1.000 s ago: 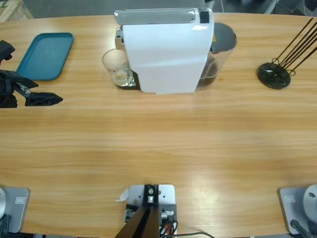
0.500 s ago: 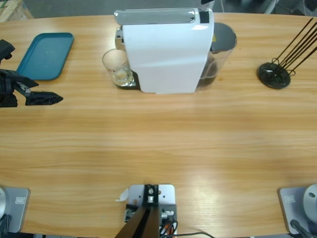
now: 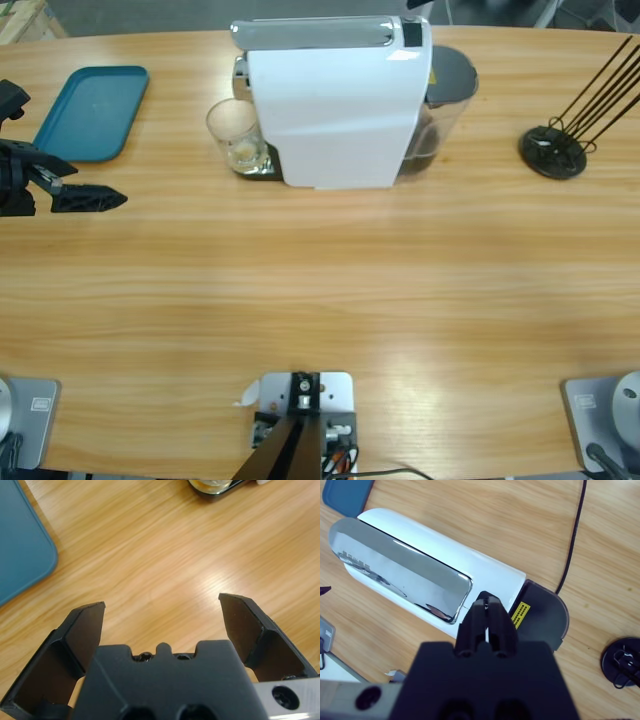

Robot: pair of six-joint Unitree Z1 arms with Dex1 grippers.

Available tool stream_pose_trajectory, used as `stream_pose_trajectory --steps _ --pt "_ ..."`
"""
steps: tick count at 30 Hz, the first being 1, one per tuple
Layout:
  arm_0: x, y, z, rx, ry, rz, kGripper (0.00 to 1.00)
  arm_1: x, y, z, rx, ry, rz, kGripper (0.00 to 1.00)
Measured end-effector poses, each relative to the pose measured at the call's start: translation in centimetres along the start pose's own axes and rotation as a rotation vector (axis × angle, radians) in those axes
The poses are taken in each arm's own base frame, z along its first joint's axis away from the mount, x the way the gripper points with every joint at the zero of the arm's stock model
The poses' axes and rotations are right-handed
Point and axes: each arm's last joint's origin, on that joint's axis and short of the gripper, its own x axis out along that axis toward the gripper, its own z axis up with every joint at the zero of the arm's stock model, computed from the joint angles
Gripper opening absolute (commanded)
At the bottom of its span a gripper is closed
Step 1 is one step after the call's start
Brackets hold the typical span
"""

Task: Pour coffee

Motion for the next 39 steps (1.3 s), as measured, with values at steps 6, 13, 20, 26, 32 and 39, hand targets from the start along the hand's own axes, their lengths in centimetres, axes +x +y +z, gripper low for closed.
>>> stream_pose_trajectory --steps 6,13,20,26,32,39 --pt "0.0 0.0 0.0 0.0 0.0 0.0 0.991 0.7 -0.2 -0.3 0.002 0.014 -0.002 0.0" --pt "0.0 0.0 0.0 0.0 0.0 0.0 0.991 1.0 -0.4 -0.7 0.001 0.004 -0.023 0.0" --pt "0.0 0.0 -0.1 0.0 0.003 0.0 0.991 0.9 -0.4 -0.7 -0.004 -0.011 -0.021 0.0" --pt "0.1 0.0 -0.1 0.002 0.005 -0.002 0.991 -0.8 0.0 0.3 -0.033 -0.077 -0.023 0.0" --pt "0.1 -0.1 -0.1 0.005 0.005 -0.004 0.991 -3.4 0.3 0.0 -0.042 -0.129 -0.034 0.089" --pt "0.1 -0.4 0.1 0.019 -0.017 -0.012 0.991 -6.3 0.8 -4.9 -0.081 -0.123 0.099 1.0"
